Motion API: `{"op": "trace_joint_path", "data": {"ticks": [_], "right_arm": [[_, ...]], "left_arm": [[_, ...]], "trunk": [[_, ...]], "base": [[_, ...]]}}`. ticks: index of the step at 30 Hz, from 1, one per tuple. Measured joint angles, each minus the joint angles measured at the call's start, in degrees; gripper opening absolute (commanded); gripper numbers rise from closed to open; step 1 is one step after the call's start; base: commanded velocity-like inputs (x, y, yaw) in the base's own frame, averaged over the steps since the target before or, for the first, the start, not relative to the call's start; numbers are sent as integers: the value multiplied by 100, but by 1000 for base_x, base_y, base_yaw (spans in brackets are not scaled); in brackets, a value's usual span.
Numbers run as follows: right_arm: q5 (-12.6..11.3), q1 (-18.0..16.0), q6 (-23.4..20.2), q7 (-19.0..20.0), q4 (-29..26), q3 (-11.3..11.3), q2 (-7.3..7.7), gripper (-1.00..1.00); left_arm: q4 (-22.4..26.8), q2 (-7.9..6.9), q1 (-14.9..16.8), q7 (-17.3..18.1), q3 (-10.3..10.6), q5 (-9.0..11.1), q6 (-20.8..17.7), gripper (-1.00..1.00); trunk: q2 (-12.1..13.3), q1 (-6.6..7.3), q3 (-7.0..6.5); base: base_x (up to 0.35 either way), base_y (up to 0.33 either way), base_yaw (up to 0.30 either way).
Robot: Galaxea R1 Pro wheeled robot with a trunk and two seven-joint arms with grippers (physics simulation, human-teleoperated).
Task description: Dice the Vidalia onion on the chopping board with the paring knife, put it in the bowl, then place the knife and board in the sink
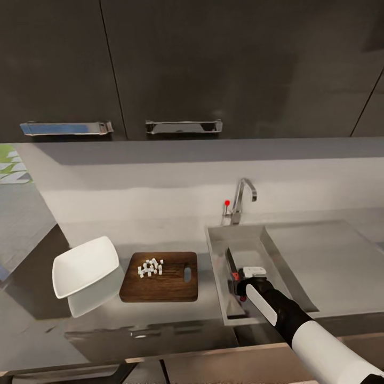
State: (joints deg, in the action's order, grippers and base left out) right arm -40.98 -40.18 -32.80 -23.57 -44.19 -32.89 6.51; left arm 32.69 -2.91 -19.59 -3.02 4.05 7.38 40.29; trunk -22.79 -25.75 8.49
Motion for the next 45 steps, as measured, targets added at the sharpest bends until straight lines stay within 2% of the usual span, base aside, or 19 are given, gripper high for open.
{"op": "trace_joint_path", "data": {"ticks": [16,17,29,45], "right_arm": [[5,0,0,-1,0,0,0,-100],[3,0,0,-1,0,2,0,100],[1,0,1,-3,0,0,0,100],[-1,0,143,-2,0,0,0,100]], "left_arm": [[0,0,0,0,0,-1,1,100],[0,0,0,0,0,0,1,100],[0,0,0,0,0,1,1,100],[0,0,0,0,3,0,5,100]], "trunk": [[-1,0,127],[-1,0,128],[-1,0,122],[-1,1,-18]], "base": [[0,0,3],[0,0,1],[0,0,-2],[0,0,-73]]}}
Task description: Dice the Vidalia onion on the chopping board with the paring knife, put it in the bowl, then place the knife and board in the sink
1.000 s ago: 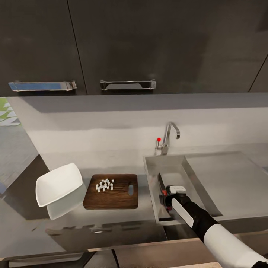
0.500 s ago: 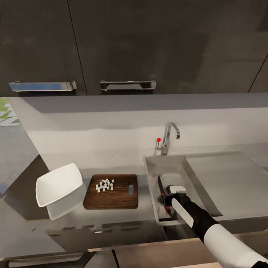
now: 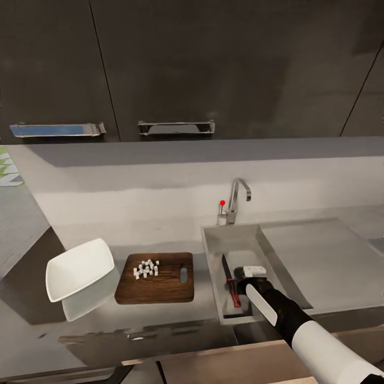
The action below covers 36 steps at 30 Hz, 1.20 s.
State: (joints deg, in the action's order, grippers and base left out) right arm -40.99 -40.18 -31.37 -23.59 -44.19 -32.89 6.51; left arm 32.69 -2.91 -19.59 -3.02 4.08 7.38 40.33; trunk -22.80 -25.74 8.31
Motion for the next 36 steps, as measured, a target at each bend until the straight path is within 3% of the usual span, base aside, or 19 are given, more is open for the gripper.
{"op": "trace_joint_path", "data": {"ticks": [27,32,36], "right_arm": [[10,0,14,-8,-6,-3,-7,100],[29,0,502,-6,-37,-15,-9,100],[34,0,621,-7,-79,-18,-9,100]], "left_arm": [[3,1,-1,0,6,2,2,100],[0,0,0,0,5,0,2,100],[0,0,0,0,11,-2,2,100]], "trunk": [[1,-1,-249],[0,0,-295],[0,0,-332]], "base": [[-20,0,-1],[-21,0,0],[-1,0,0]]}}
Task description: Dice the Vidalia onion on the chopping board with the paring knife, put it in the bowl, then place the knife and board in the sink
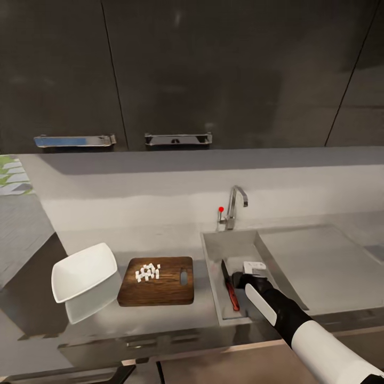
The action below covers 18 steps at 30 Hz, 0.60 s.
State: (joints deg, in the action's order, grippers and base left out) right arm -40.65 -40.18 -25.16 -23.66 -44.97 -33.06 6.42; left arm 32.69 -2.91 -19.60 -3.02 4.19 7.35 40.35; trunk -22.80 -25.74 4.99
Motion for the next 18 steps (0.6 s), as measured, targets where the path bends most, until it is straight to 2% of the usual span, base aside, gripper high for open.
{"op": "trace_joint_path", "data": {"ticks": [18], "right_arm": [[13,0,20,-5,-128,7,9,100]], "left_arm": [[-9,0,0,0,3,0,-1,100]], "trunk": [[0,0,-166]], "base": [[0,0,0]]}}
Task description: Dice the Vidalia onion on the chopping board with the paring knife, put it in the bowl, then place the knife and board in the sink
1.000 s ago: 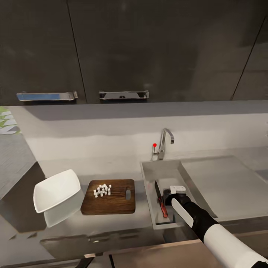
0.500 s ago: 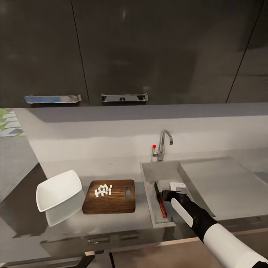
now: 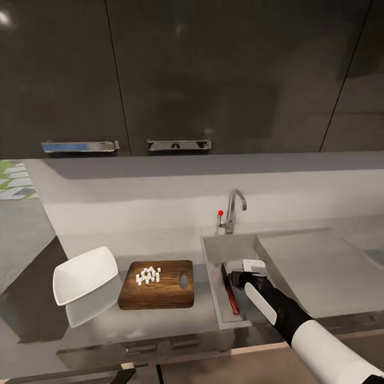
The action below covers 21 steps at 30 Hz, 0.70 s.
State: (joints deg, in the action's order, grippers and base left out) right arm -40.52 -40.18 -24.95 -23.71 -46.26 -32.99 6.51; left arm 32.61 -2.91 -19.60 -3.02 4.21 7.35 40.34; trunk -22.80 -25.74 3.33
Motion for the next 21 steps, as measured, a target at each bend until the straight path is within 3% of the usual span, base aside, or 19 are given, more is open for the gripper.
{"op": "trace_joint_path", "data": {"ticks": [5,11,16,21], "right_arm": [[6,0,0,-13,-254,4,11,100],[14,0,-1,-115,-1208,-12,58,100],[14,0,-2,-181,-1462,-18,99,100],[8,0,6,-185,-1680,-19,263,100]], "left_arm": [[-7,0,0,0,-5,0,-4,100],[-9,0,0,0,-8,2,-8,100],[-9,0,0,0,-5,2,-8,100],[-26,0,0,0,-5,-1,-8,100]], "trunk": [[0,0,-46],[0,0,-102],[0,0,-148],[1,-1,-194]], "base": [[-20,0,0],[-1,0,0],[0,0,0],[-61,0,0]]}}
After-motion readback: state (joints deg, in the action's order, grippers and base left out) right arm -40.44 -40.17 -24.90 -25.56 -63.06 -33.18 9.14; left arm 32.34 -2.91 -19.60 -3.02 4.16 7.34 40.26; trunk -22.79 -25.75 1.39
